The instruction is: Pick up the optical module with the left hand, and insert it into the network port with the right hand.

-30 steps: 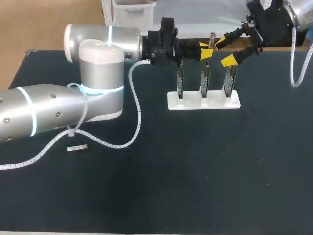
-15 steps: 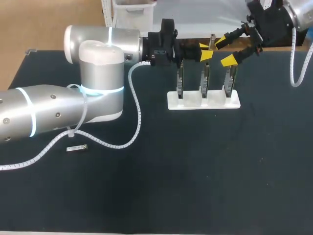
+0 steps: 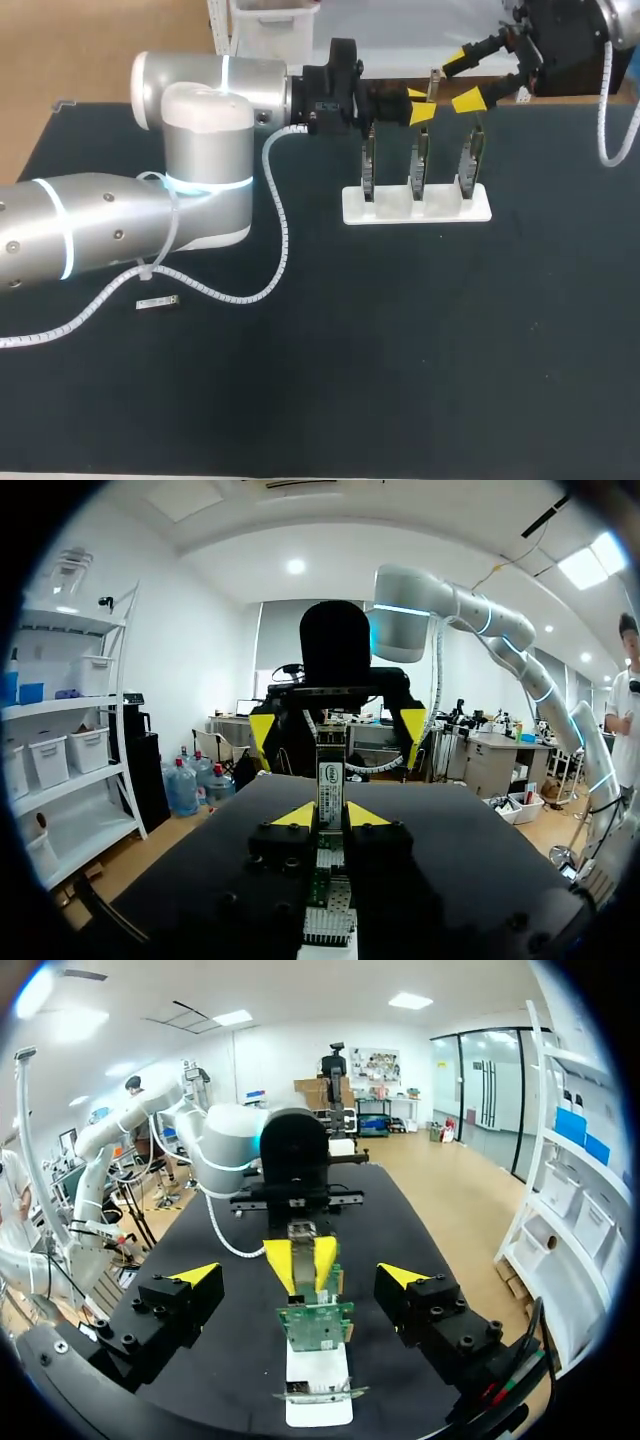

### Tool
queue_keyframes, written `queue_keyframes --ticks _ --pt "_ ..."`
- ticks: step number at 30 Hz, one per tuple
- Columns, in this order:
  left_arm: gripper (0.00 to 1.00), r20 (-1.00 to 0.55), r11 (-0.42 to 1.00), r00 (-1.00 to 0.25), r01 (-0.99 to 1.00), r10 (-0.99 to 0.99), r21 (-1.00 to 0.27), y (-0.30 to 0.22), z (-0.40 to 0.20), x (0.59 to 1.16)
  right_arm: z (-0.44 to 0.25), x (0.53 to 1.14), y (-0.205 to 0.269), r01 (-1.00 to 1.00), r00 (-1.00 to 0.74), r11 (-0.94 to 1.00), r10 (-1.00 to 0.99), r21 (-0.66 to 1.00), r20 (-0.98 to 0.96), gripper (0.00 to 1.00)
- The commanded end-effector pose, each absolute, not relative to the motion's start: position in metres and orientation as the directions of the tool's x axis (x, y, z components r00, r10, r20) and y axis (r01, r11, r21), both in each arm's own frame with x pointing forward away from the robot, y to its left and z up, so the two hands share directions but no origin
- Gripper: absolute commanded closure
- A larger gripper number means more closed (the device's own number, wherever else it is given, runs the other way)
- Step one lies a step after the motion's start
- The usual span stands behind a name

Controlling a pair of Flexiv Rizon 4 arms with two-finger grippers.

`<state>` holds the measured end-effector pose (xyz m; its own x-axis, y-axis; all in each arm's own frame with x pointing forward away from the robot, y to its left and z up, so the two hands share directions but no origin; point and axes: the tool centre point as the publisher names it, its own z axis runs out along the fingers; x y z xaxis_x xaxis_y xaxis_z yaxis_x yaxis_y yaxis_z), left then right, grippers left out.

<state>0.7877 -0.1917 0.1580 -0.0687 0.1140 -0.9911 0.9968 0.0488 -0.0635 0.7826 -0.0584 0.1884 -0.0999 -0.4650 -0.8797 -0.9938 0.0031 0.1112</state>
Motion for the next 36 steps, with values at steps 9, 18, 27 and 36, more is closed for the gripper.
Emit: queue_keyframes --ticks 9,18,27,36 --pt "1.00 -0.992 0.053 -0.067 0.997 0.111 -0.061 -0.191 0.157 0.786 0.197 0.785 -0.045 -0.994 -0.067 -0.044 -0.463 0.099 -0.884 0.00" --pt "1.00 -0.992 0.053 -0.067 0.997 0.111 -0.061 -0.191 0.157 0.786 0.202 0.786 -0.040 -0.995 -0.051 -0.053 -0.471 0.086 -0.881 0.00" --pt "1.00 -0.992 0.053 -0.067 0.997 0.111 -0.061 -0.191 0.157 0.786 0.200 0.781 -0.038 -0.995 -0.061 -0.044 -0.484 0.094 -0.873 0.00" --pt "1.00 -0.992 0.053 -0.067 0.997 0.111 -0.061 -0.191 0.157 0.786 0.199 0.778 -0.037 -0.996 -0.069 -0.023 -0.498 0.092 -0.864 0.00"
